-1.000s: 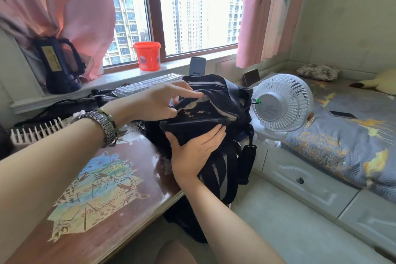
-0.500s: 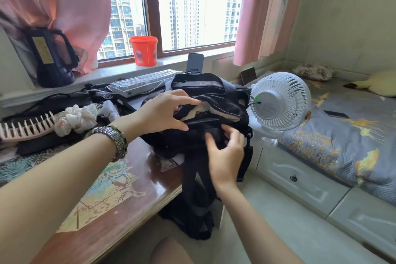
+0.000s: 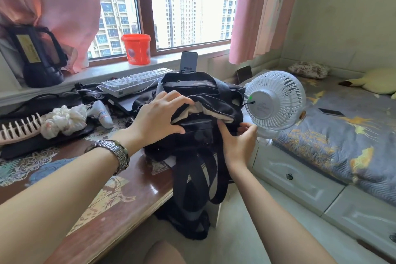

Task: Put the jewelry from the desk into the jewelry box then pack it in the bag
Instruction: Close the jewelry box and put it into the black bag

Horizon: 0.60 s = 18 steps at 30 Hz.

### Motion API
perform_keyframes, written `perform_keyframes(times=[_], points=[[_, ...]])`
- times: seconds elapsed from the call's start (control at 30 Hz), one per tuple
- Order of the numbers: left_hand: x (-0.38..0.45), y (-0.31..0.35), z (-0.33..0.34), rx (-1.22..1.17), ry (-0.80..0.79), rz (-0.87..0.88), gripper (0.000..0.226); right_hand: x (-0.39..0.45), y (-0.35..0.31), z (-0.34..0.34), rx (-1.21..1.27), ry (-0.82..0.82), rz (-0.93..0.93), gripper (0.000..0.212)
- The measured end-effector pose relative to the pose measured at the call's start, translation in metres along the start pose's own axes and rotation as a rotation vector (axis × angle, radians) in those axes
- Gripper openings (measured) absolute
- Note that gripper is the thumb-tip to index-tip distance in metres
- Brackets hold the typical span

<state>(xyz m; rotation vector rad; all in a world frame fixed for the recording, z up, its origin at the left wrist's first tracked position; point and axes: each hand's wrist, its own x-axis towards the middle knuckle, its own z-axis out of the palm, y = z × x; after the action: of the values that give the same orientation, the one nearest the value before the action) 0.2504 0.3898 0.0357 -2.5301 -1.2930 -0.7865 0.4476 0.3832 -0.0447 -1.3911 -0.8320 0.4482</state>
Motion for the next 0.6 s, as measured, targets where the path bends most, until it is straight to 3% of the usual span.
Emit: perform_keyframes(times=[0.17,0.33,0.53,0.6], points=[[-0.001,-0.003,0.0,0.003,0.007,0.013,0.069,0.004,-0.002,0.002,-0.003,0.0,-0.076,0.04],[0.0,-0.005,0.002,-0.005,0.011,0.022,0.07,0.009,0.011,-0.001,0.038,-0.108,-0.17,0.051],[-0.001,-0.006,0.002,-0.048,0.041,0.005,0.07,0.021,0.013,-0.018,-0.233,-0.038,-0.383,0.016],[0.0,-0.006,0.002,-0.064,0.05,0.008,0.069,0.023,0.012,-0.027,-0.194,-0.068,-0.386,0.011]])
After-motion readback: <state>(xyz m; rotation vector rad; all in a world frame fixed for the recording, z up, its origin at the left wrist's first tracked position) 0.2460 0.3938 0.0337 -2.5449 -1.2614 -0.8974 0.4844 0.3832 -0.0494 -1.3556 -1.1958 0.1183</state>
